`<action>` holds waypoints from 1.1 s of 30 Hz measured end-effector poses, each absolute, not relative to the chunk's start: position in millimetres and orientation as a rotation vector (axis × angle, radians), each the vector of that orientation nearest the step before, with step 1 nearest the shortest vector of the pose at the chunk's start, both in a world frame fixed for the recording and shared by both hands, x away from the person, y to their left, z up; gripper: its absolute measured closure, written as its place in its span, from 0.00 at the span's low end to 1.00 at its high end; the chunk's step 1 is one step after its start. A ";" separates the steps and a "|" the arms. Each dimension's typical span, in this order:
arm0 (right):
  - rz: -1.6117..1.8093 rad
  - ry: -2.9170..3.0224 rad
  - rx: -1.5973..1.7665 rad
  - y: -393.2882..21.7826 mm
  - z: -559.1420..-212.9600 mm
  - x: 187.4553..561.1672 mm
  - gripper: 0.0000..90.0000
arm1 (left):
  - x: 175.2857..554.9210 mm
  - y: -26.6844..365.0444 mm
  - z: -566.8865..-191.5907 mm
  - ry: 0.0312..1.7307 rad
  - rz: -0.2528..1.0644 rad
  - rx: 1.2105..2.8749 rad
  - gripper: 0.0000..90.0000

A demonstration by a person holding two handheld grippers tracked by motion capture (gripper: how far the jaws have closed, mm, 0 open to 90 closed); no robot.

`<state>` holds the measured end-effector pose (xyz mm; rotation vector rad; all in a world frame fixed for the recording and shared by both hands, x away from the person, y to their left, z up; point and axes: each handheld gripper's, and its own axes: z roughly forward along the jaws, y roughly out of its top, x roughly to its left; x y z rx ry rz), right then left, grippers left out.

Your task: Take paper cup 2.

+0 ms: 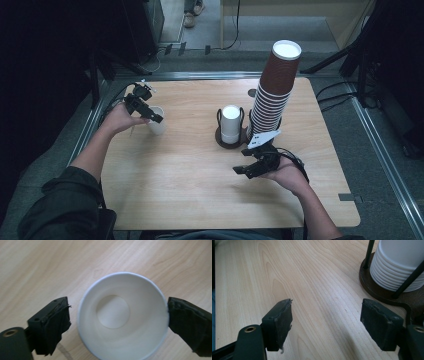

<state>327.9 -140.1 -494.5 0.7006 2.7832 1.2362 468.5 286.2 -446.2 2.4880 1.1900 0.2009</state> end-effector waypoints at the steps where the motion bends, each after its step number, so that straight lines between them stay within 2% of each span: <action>1: 1.237 2.784 0.701 -140.3 -494.4 327.9 0.29 | 468.5 286.7 -445.6 1.191 0.196 2.480 0.06; 16: 1.263 2.786 0.708 -141.2 -491.1 327.1 0.29 | 456.1 300.8 -419.3 1.174 0.196 2.351 0.05; 25: 1.306 2.747 0.679 -144.9 -480.1 323.7 0.32 | 443.4 298.1 -401.1 1.121 0.216 2.300 0.08; 28: 1.323 2.741 0.670 -150.3 -476.1 322.4 0.39 | 438.3 295.7 -397.9 1.098 0.203 2.289 0.09; 33: 1.331 2.739 0.704 -161.3 -467.3 320.1 0.39 | 428.5 290.2 -396.4 1.070 0.194 2.260 0.09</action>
